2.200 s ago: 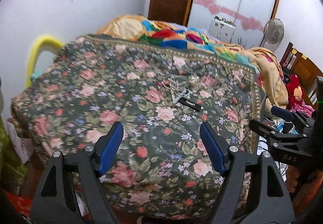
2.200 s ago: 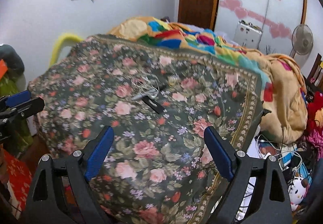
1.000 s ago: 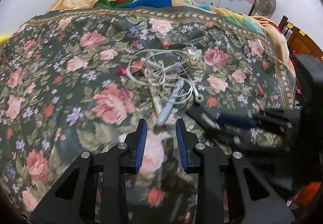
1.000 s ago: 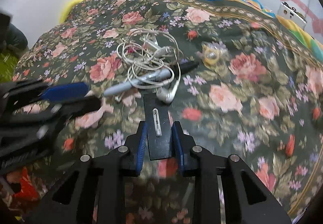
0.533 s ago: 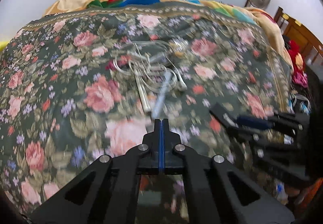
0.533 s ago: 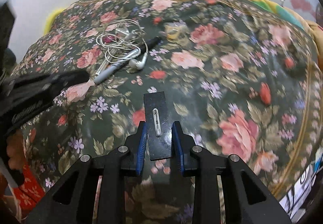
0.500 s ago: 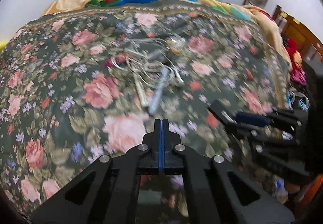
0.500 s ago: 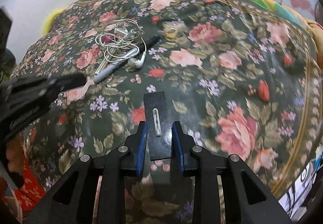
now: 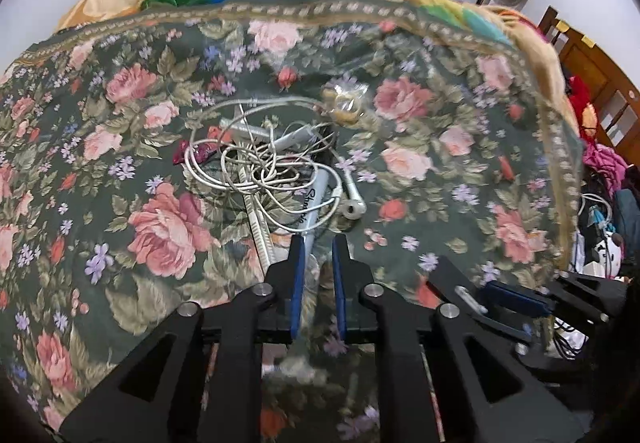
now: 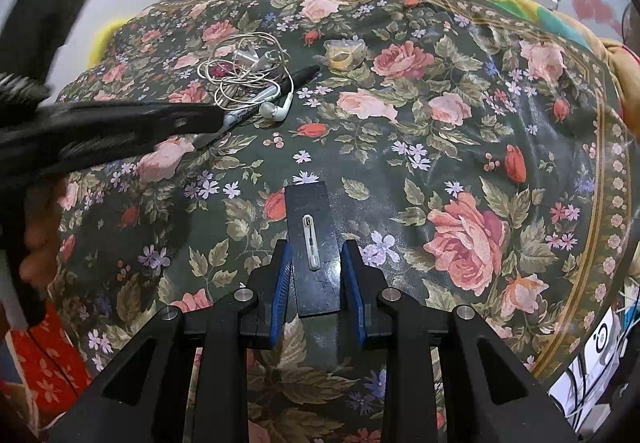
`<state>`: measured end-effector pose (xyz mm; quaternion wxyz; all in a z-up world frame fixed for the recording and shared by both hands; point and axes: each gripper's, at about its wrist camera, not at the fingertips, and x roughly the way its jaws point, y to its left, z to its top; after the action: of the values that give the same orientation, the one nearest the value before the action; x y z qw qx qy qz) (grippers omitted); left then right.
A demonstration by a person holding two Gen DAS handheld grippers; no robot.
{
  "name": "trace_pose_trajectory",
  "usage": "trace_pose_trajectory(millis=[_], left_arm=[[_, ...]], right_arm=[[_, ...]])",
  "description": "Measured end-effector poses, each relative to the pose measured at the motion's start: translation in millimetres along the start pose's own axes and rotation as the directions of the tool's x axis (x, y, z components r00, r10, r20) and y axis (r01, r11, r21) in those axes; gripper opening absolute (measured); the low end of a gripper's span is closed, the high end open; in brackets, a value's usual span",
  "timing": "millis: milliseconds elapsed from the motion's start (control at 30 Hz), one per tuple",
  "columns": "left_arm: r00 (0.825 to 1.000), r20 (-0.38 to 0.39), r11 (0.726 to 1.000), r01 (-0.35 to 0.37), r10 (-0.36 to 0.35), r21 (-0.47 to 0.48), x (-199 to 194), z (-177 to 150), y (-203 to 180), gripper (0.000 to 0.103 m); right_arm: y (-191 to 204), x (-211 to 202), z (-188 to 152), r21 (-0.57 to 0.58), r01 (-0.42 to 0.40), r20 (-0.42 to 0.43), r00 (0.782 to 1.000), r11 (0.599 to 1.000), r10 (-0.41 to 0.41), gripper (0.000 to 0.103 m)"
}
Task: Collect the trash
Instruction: 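Grasp the black Sharpie marker with the left tool while the right tool holds the plate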
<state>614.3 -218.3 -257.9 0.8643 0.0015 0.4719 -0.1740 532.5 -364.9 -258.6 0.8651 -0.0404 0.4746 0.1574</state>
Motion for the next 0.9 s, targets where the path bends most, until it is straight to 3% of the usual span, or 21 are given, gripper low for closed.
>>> trace_pose_trajectory(millis=[67,200,233,267,300,500,767,900], left_arm=[[1.000,0.000,1.000,-0.021,0.021,0.012,3,2,0,0.026],[0.999,-0.023,0.999,-0.030,0.031,0.037,11,-1,-2,0.025],[0.998,-0.021,0.996,-0.057,0.058,0.069,11,-3,-7,0.023],[0.996,-0.010,0.992,-0.086,0.088,0.096,11,-6,-11,0.011],[0.994,-0.004,0.986,-0.109,0.110,0.125,11,-9,-16,0.009],[0.995,-0.032,0.984,-0.093,0.099,0.154,-12,-44,-23,0.009],[0.991,-0.107,0.993,-0.074,0.083,0.087,-56,-105,-17,0.009],[0.993,-0.107,0.998,-0.052,0.056,0.041,-59,-111,-19,0.009]], right_arm=[[-1,0,-1,-0.003,-0.005,0.006,1.000,1.000,0.005,0.024],[-3,0,-1,0.012,-0.018,0.011,1.000,1.000,0.018,0.024],[-3,0,-2,0.017,-0.020,0.014,1.000,1.000,0.020,0.024],[-4,0,-2,0.023,-0.021,0.020,1.000,1.000,0.021,0.024],[-3,-1,-4,0.027,-0.019,0.022,1.000,0.999,0.019,0.024],[0,-1,-4,0.055,0.008,0.013,1.000,0.998,-0.009,0.024],[-2,-8,-13,0.086,0.012,-0.006,1.000,0.996,-0.011,0.024],[0,-11,-20,0.071,0.007,-0.004,1.000,0.997,-0.007,0.025]])
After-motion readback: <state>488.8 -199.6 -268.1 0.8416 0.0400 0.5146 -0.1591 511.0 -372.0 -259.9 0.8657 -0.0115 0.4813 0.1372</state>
